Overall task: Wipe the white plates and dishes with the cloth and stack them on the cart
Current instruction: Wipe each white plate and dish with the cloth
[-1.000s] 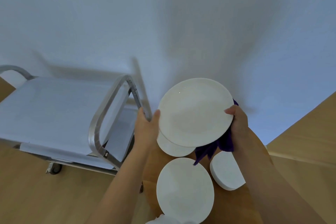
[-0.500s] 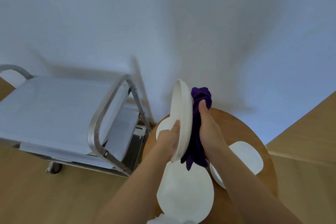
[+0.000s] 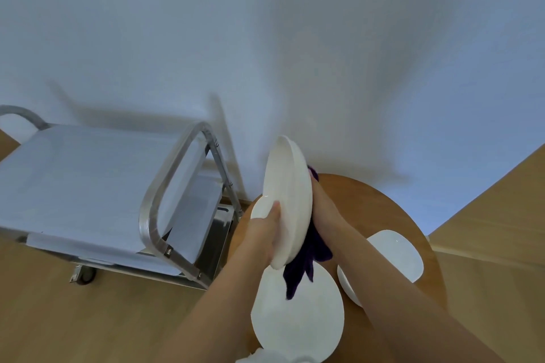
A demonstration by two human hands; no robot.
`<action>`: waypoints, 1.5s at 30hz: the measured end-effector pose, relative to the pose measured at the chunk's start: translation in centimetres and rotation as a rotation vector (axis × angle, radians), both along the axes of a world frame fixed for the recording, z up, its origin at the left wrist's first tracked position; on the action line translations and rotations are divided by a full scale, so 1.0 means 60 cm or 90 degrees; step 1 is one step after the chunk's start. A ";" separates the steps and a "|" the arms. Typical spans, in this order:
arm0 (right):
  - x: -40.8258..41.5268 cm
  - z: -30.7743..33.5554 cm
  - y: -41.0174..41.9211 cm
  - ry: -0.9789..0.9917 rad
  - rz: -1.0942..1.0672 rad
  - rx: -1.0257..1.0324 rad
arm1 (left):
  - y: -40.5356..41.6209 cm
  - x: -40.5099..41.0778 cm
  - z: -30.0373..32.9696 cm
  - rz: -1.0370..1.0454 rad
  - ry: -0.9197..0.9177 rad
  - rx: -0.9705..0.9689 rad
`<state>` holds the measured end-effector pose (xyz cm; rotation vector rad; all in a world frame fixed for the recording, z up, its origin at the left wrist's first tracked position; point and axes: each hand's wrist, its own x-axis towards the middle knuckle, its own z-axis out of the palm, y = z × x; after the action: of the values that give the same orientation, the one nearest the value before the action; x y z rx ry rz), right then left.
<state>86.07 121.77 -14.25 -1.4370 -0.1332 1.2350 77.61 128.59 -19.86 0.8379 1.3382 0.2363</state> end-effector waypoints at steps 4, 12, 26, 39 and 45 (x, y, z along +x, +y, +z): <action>0.016 -0.031 -0.037 0.071 0.024 0.077 | 0.042 -0.027 -0.004 -0.057 0.127 0.134; 0.046 -0.025 -0.063 -0.132 0.084 0.036 | 0.089 -0.037 0.000 -0.059 0.131 0.291; 0.065 -0.012 -0.067 -0.577 -0.163 -0.153 | 0.065 -0.051 0.017 0.126 -0.128 0.108; -0.051 -0.054 0.012 -1.030 0.275 -0.137 | -0.028 -0.028 0.019 -0.023 -0.158 0.256; -0.059 -0.120 -0.069 -0.834 0.478 0.047 | 0.019 -0.055 0.001 0.015 -0.017 0.247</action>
<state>82.55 117.66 -21.48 -1.9890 -1.6921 0.5920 74.31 129.73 -19.80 1.1378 1.2964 0.5354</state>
